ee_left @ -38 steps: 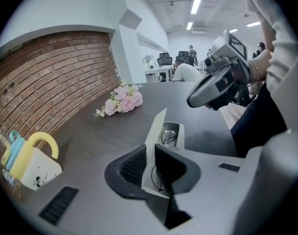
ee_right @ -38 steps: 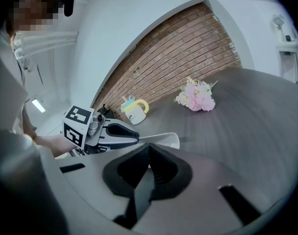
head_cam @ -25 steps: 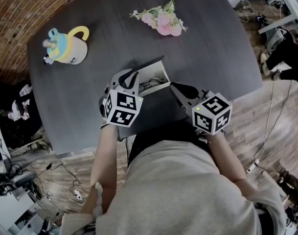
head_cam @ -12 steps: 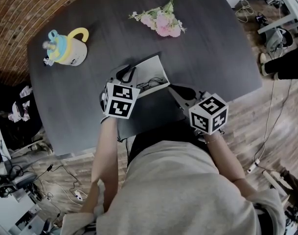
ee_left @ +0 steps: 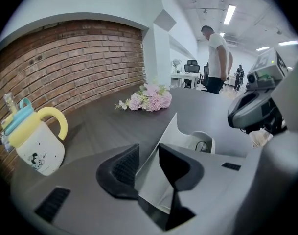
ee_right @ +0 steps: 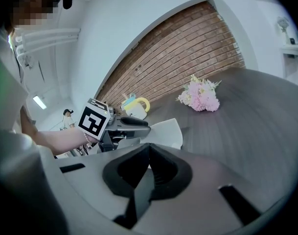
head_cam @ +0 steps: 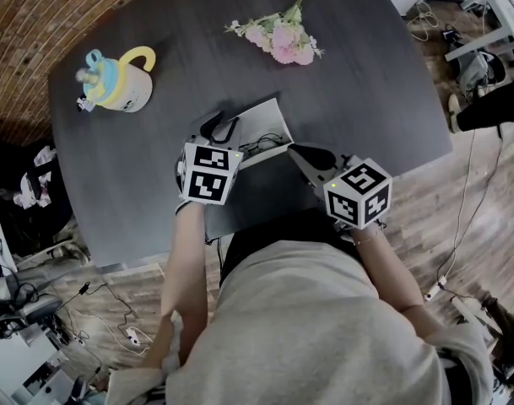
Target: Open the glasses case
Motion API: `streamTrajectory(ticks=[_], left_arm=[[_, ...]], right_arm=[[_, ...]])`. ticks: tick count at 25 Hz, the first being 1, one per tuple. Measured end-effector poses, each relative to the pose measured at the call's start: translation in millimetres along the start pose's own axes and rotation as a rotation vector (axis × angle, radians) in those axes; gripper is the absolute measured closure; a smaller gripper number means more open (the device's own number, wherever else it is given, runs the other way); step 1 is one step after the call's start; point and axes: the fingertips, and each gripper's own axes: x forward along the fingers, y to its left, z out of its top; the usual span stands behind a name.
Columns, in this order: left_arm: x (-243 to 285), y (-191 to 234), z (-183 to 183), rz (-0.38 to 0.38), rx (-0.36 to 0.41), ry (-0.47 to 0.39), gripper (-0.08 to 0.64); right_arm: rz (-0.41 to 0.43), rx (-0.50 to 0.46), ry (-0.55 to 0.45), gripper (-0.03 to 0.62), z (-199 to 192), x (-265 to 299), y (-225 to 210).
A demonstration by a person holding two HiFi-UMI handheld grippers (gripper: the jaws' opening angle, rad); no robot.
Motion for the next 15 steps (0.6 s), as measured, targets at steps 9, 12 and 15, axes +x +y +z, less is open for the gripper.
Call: streamTrajectory(ticks=[9,12,15], left_arm=[[-19,0,6,-0.023,-0.121,-0.046,0.416],[-32,4,13,-0.029,-0.211,-0.094,0.416],[-44,10,17,-0.019,-0.290,-0.140,0.416]], right_arm=[[0.005,-0.030,-0.014,0.586,13,1,3],[0.008,-0.047,-0.022,0.586,20,0,6],[0.003,-0.065,-0.037,0.586,28,1,7]])
